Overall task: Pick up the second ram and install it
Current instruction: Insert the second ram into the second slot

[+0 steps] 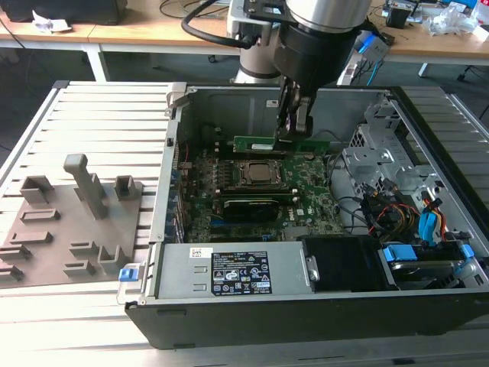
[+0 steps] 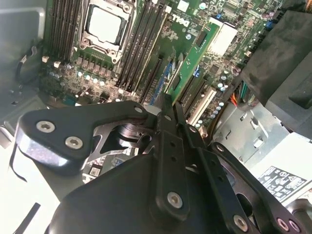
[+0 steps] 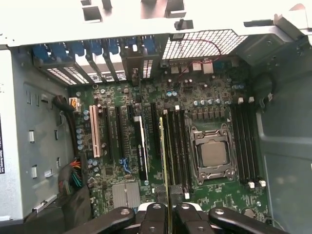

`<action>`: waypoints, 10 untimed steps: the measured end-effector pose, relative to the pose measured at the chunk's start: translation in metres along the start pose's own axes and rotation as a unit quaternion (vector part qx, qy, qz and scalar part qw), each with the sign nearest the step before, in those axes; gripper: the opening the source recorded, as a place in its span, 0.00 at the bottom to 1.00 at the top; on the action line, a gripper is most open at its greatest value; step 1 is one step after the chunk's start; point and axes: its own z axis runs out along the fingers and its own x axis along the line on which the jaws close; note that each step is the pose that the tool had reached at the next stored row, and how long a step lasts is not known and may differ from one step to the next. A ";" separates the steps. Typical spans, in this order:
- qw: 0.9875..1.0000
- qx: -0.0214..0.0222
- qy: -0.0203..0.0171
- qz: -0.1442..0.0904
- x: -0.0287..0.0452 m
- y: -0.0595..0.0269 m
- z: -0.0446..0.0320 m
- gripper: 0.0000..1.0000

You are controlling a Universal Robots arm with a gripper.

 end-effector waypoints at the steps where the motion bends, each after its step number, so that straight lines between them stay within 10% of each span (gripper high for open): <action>1: 1.000 0.000 0.000 0.000 0.0001 -0.0001 0.0011 0.14; 10: 1.000 0.000 0.000 0.000 0.0010 -0.0012 0.0153 0.14</action>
